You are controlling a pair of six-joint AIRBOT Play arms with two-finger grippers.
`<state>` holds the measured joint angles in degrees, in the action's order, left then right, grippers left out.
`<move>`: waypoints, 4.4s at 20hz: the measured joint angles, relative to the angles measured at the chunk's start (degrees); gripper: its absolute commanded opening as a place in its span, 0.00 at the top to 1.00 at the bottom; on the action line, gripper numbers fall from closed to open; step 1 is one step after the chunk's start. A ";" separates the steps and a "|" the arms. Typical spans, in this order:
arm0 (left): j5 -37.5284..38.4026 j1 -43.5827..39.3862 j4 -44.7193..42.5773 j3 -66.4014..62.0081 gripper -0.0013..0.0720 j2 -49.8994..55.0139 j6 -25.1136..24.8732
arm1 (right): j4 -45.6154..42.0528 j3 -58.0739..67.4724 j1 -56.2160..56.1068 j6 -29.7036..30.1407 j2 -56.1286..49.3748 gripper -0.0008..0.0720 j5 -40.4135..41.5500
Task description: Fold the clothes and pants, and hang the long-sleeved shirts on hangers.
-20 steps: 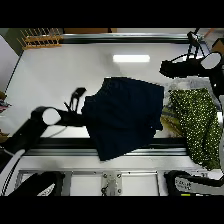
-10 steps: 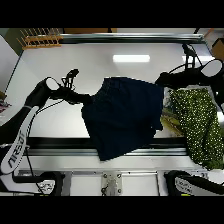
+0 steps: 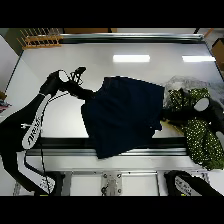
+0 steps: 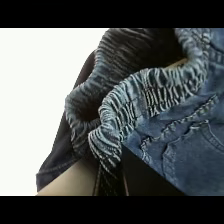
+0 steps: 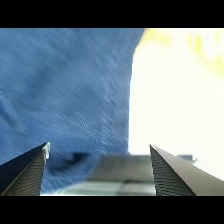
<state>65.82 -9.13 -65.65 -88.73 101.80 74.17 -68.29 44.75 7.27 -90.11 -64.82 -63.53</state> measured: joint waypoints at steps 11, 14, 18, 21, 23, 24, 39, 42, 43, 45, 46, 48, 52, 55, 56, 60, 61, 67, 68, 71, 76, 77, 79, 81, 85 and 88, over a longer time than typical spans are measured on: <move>8.52 4.92 -0.22 -0.15 0.94 -4.81 1.49 | 20.46 -2.60 -8.24 9.01 -10.14 0.96 19.91; 7.63 4.87 1.95 9.11 0.94 -13.66 2.58 | 15.32 12.87 -7.06 9.33 -13.77 0.96 15.98; 3.21 0.35 7.72 21.73 0.94 -24.06 3.41 | 5.73 40.57 -6.86 4.83 -23.26 0.96 9.14; -3.61 -3.80 9.33 27.34 0.94 -27.34 4.66 | 2.82 55.71 -7.08 2.10 -29.97 0.30 6.38; -8.44 -5.90 9.94 29.22 0.94 -27.32 5.57 | 2.27 61.00 -7.04 1.33 -32.11 0.08 4.96; -10.29 -6.67 10.27 29.75 0.94 -26.84 5.79 | 2.23 62.53 -6.88 1.09 -32.57 0.08 3.85; -16.28 -8.55 10.40 31.10 0.94 -23.15 6.62 | -5.95 1.33 -4.15 -15.21 3.80 0.10 -3.21; -16.31 -8.55 10.16 31.10 0.94 -23.15 6.62 | 3.23 -14.36 -4.37 -17.33 8.98 0.11 4.98; -16.31 -8.55 10.08 31.10 0.94 -23.15 6.64 | 6.69 -17.70 -4.79 -17.09 9.68 0.11 7.54; -16.31 -8.55 9.99 31.10 0.94 -23.15 6.64 | 12.94 -22.14 -6.82 -16.09 10.03 0.11 12.41; -16.33 -8.55 9.94 31.10 0.94 -23.15 6.64 | 15.50 -23.52 -8.39 -15.85 9.77 0.11 14.86; -16.33 -8.55 9.84 31.10 0.94 -23.12 6.64 | 20.55 -25.05 -12.04 -15.37 8.63 0.11 19.65; -16.33 -8.55 9.77 31.10 0.94 -23.12 6.64 | 28.35 -26.25 -18.93 -14.99 5.95 0.41 28.81; -16.35 -8.55 9.77 31.10 0.94 -23.15 6.67 | 29.79 -26.34 -21.40 -13.92 4.90 0.96 33.03; -16.33 -8.52 9.77 31.10 0.94 -23.12 6.67 | 30.53 -25.97 -21.55 -12.83 4.85 0.96 33.97; -16.17 -6.97 9.75 30.60 0.94 -26.08 6.82 | 28.17 -19.56 -17.57 -6.84 6.19 0.96 31.41; -15.78 -6.08 9.75 29.55 0.94 -28.09 6.88 | 25.35 -15.52 -15.26 -5.70 6.93 0.96 28.28; -12.09 -4.57 12.98 14.91 0.94 -45.66 10.47 | 13.51 23.76 -4.79 0.39 11.26 0.96 5.09; -12.63 -5.60 13.29 12.55 0.94 -48.52 10.54 | 12.81 30.64 -4.31 0.85 11.56 0.96 2.67; -15.93 -9.99 13.97 6.97 0.94 -56.26 11.43 | 11.65 49.59 -3.52 1.70 12.09 0.96 -1.81; -19.65 -15.82 12.87 5.99 0.94 -63.58 16.44 | 11.17 65.96 -3.15 0.59 12.55 0.96 -4.35; -19.65 -16.46 11.41 7.02 0.94 -64.22 18.91 | 10.97 67.12 -3.13 -0.13 12.28 0.96 -4.70; -19.56 -17.22 7.65 10.01 0.94 -64.43 24.26 | 10.82 68.59 -3.10 -1.66 10.67 0.96 -5.77; -19.34 -17.25 3.69 13.22 0.94 -62.90 28.02 | 10.54 69.29 -3.30 -2.97 7.32 0.96 -7.26; -19.91 -13.40 -1.29 17.03 0.94 -53.11 31.10 | 7.82 69.83 -6.14 -4.85 -4.55 0.96 -9.94; -23.43 -8.70 -2.49 15.32 0.94 -41.24 28.55 | 1.75 69.94 -9.33 -5.53 -15.21 0.96 -9.18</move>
<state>42.39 -17.82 -68.14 -73.41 60.55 102.72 -66.54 114.69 -2.07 -95.64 -80.03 -72.71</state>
